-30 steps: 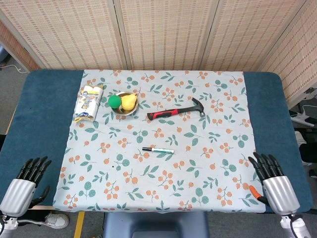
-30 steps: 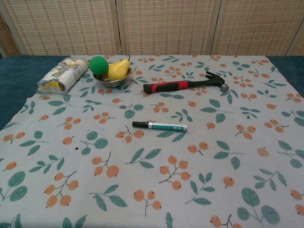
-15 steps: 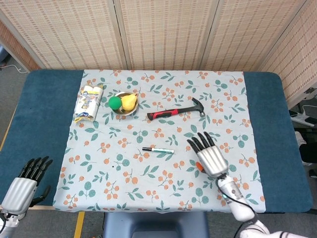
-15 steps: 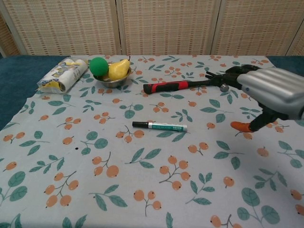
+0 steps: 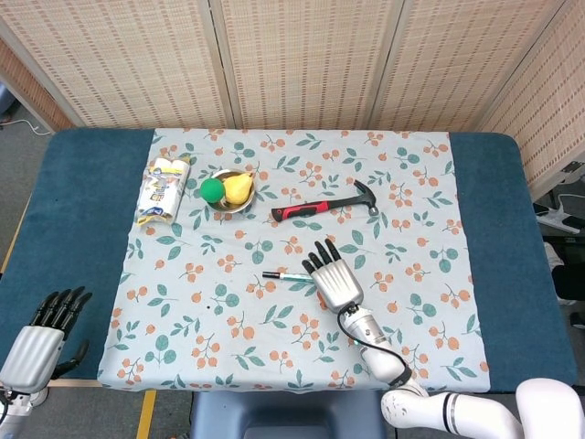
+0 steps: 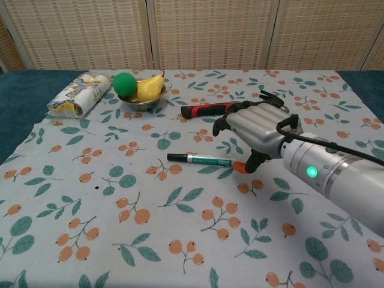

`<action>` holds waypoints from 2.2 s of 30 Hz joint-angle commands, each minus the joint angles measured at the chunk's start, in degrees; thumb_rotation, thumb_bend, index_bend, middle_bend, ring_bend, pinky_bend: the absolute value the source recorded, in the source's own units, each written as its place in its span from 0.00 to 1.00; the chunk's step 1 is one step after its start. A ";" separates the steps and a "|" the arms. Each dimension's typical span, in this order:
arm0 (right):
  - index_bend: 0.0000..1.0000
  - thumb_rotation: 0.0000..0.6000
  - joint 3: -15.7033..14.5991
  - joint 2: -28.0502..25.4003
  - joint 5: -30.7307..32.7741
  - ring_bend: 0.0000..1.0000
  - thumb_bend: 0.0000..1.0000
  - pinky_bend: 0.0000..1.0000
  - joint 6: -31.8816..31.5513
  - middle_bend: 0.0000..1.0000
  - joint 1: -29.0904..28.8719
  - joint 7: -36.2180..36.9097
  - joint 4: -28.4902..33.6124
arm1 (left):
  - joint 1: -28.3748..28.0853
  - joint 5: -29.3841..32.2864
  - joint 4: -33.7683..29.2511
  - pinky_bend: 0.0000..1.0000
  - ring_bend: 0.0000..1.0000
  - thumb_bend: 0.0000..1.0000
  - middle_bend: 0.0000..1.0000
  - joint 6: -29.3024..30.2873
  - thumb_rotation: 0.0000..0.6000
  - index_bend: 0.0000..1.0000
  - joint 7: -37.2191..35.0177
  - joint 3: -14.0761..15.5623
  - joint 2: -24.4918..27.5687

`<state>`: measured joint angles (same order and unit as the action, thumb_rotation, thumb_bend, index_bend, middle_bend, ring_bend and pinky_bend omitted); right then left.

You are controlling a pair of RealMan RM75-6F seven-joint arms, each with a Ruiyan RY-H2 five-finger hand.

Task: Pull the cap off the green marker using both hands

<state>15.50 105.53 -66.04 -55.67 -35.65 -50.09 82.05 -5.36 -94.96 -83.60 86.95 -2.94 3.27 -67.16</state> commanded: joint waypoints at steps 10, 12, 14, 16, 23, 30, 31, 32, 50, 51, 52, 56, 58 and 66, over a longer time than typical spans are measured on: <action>0.37 1.00 2.82 10.88 6.96 0.00 0.26 0.00 0.01 0.26 -8.26 -1.71 -14.76 | -0.05 0.05 -0.05 0.06 0.00 0.45 0.00 -0.22 1.00 0.00 -0.29 -0.06 0.16; 0.37 1.00 2.76 11.16 7.45 0.00 0.26 0.00 -0.09 0.26 -8.69 -1.42 -15.50 | -0.06 0.12 0.10 0.06 0.00 0.45 0.00 -0.30 1.00 0.00 -0.34 -0.08 0.14; 0.38 1.00 2.57 11.37 7.76 0.00 0.26 0.00 -0.24 0.27 -9.07 -1.19 -16.09 | -0.12 0.22 0.19 0.06 0.00 0.45 0.00 -0.46 1.00 0.00 -0.38 -0.10 0.13; 0.41 1.00 2.29 11.43 7.86 0.00 0.27 0.00 -0.43 0.29 -9.31 -1.03 -16.41 | -0.11 0.20 0.20 0.06 0.00 0.45 0.00 -0.44 1.00 0.00 -0.39 -0.10 0.14; 0.49 1.00 1.06 11.37 9.42 0.04 0.28 0.00 -0.84 0.36 -9.75 -1.71 -16.88 | -0.14 0.32 0.21 0.06 0.00 0.45 0.00 -0.54 1.00 0.00 -0.26 -0.15 0.09; 0.61 1.00 0.10 10.45 10.02 0.12 0.33 0.00 -1.66 0.46 -9.86 -1.76 -15.36 | -0.08 0.11 0.18 0.06 0.00 0.46 0.00 -0.31 1.00 0.00 -0.32 -0.11 0.15; 0.65 1.00 0.02 10.28 9.81 0.14 0.34 0.00 -1.93 0.49 -9.81 -1.44 -15.04 | -0.11 -0.01 0.21 0.06 0.00 0.46 0.00 -0.26 1.00 0.00 -0.37 -0.09 0.14; 0.68 1.00 -0.19 9.96 9.36 0.15 0.34 0.00 -2.31 0.52 -9.72 -0.93 -14.51 | -0.14 -0.25 0.29 0.06 0.00 0.46 0.00 -0.12 1.00 0.00 -0.39 -0.08 0.07; 0.87 1.00 -3.40 -0.48 1.09 0.47 0.44 0.00 -4.93 0.76 -8.44 5.70 0.32 | -6.59 -7.71 -7.22 0.35 0.11 0.46 0.17 -4.46 1.00 0.12 16.65 -2.32 -4.75; 0.87 1.00 -3.50 -1.03 0.99 0.47 0.44 0.00 -5.07 0.77 -8.34 5.72 1.28 | -7.26 -7.70 -7.95 0.37 0.13 0.46 0.20 -5.71 1.00 0.15 18.35 -2.48 -5.11; 0.87 1.00 -3.61 -1.52 0.96 0.47 0.44 0.00 -5.19 0.77 -8.23 5.80 2.18 | -8.00 -7.96 -8.67 0.39 0.15 0.46 0.23 -6.92 1.00 0.18 19.66 -2.54 -5.43; 0.87 1.00 -4.42 -3.31 -0.12 0.48 0.44 0.00 -5.95 0.78 -7.80 6.39 5.39 | -10.93 -8.09 -10.56 0.41 0.20 0.46 0.28 -11.70 1.00 0.22 24.69 -3.14 -8.48; 0.87 1.00 -4.81 -3.95 -0.61 0.48 0.45 0.01 -6.21 0.78 -7.62 6.68 6.22 | -11.81 -8.08 -10.69 0.41 0.20 0.46 0.28 -12.63 1.00 0.23 26.73 -3.73 -10.29; 0.87 1.00 -5.90 -5.77 -0.19 0.49 0.46 0.01 -6.93 0.78 -6.39 8.72 9.28 | -15.64 -2.19 -12.94 0.44 0.20 0.41 0.27 -18.55 1.00 0.18 31.12 -7.04 -17.11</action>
<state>9.83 99.96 -66.32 -62.48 -42.25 -41.61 91.08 -19.73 -98.86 -96.27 69.76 26.93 -2.44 -82.45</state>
